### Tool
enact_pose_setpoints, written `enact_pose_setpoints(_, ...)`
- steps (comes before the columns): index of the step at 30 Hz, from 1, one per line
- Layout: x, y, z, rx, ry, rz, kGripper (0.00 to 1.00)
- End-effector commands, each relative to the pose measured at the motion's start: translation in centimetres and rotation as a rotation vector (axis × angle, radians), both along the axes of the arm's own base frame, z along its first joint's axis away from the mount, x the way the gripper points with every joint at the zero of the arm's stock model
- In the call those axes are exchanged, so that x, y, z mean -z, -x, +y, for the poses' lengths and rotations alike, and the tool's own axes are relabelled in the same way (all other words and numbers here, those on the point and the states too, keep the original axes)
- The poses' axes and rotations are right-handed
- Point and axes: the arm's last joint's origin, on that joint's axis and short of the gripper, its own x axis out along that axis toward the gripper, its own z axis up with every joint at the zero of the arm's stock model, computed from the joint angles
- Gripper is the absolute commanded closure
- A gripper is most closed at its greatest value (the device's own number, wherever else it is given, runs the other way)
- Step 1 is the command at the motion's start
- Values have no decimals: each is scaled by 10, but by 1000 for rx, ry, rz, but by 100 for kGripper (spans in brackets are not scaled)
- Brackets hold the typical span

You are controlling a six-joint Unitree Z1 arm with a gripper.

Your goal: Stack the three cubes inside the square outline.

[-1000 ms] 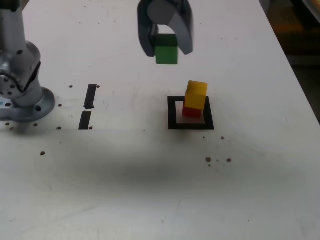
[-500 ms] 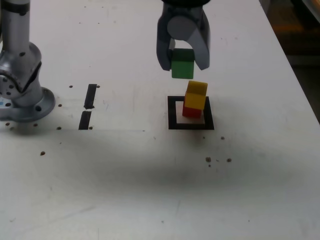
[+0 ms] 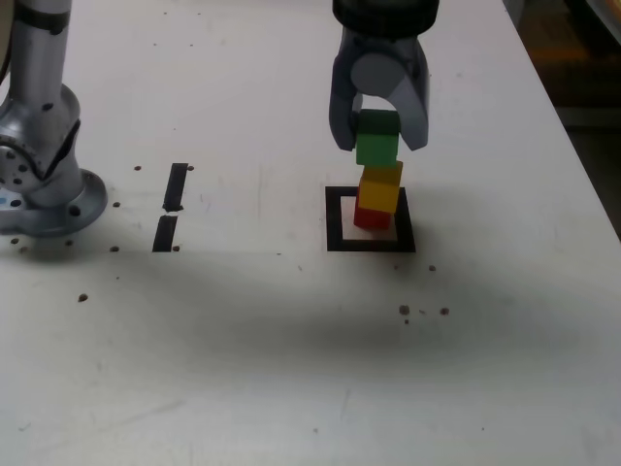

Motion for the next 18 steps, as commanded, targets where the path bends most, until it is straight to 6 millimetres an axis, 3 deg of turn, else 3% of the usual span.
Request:
enact_pose_setpoints(1, 1, -2, 2, -4, -5, 0, 72)
enact_pose_setpoints(11, 9, -7, 7, -14, -12, 9, 61)
enact_pose_setpoints(18, 11, -7, 7, -13, -8, 14, 60)
